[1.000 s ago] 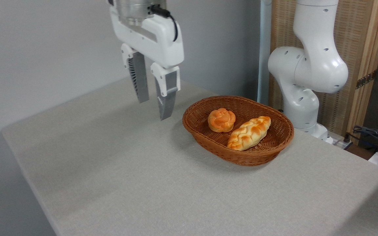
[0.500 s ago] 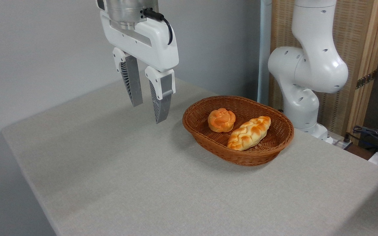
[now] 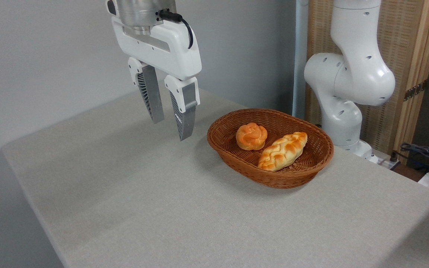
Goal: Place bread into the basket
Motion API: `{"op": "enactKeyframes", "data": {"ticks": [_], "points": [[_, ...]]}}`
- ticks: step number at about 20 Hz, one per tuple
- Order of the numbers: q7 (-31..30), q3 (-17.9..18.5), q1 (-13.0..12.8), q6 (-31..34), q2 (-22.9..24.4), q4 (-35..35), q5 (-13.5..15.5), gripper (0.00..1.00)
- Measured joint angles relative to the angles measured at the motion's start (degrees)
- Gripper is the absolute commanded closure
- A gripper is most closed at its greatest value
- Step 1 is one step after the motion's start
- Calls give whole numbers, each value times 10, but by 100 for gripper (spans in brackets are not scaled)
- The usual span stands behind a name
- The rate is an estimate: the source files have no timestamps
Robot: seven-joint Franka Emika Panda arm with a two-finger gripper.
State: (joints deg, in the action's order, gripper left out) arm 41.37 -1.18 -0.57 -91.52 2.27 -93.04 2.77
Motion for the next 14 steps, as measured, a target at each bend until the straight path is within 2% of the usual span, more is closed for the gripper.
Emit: {"op": "enactKeyframes", "data": {"ticks": [14], "points": [[-19,-10,0,0,-8,1,-20,0]]}}
